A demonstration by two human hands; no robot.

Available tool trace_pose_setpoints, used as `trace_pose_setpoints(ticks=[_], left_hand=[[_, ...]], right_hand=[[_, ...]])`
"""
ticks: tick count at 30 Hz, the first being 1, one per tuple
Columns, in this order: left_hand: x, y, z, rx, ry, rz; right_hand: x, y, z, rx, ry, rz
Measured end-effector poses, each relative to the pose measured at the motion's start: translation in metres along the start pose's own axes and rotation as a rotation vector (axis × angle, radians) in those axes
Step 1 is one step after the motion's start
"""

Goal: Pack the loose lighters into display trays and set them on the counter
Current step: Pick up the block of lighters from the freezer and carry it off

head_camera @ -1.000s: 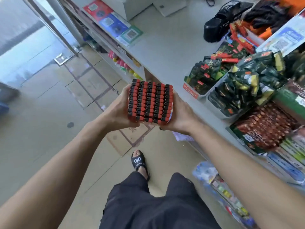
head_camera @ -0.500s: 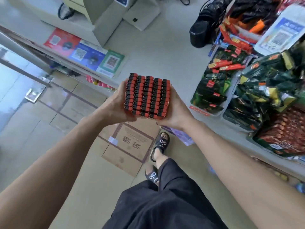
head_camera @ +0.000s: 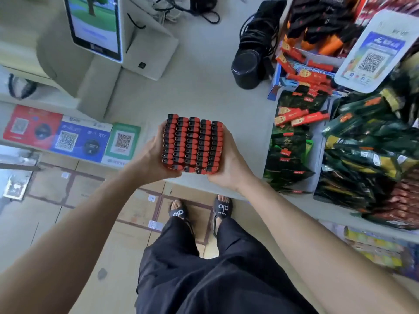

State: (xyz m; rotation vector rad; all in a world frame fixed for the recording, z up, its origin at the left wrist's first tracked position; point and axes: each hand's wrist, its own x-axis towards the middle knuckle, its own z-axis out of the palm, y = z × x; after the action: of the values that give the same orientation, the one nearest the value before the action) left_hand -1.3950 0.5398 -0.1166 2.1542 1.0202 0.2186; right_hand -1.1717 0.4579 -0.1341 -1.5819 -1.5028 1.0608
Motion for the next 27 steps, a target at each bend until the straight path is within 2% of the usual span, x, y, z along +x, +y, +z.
trace_pose_setpoints(ticks=[5,14,21,23,25,27], left_hand=[[0.043,-0.009,-0.009,0.046,-0.105,0.085],[0.087,-0.026,-0.003,0.249,-0.196,0.168],[0.102,-0.023,0.006,0.221,-0.169,0.205],[0.105,-0.015,0.010,0.204,-0.147,0.222],[0.109,-0.006,0.015,0.188,-0.125,0.204],[0.114,0.001,0.021,0.183,-0.116,0.185]], right_hand=[[0.014,0.009,-0.002,-0.018,0.127,0.108],[0.015,0.026,0.014,0.019,0.334,0.245],[0.014,0.026,0.022,0.030,0.497,0.328],[0.005,0.020,0.031,-0.044,0.635,0.412],[-0.001,0.014,0.042,-0.039,0.798,0.572],[-0.002,0.010,0.049,0.004,0.891,0.746]])
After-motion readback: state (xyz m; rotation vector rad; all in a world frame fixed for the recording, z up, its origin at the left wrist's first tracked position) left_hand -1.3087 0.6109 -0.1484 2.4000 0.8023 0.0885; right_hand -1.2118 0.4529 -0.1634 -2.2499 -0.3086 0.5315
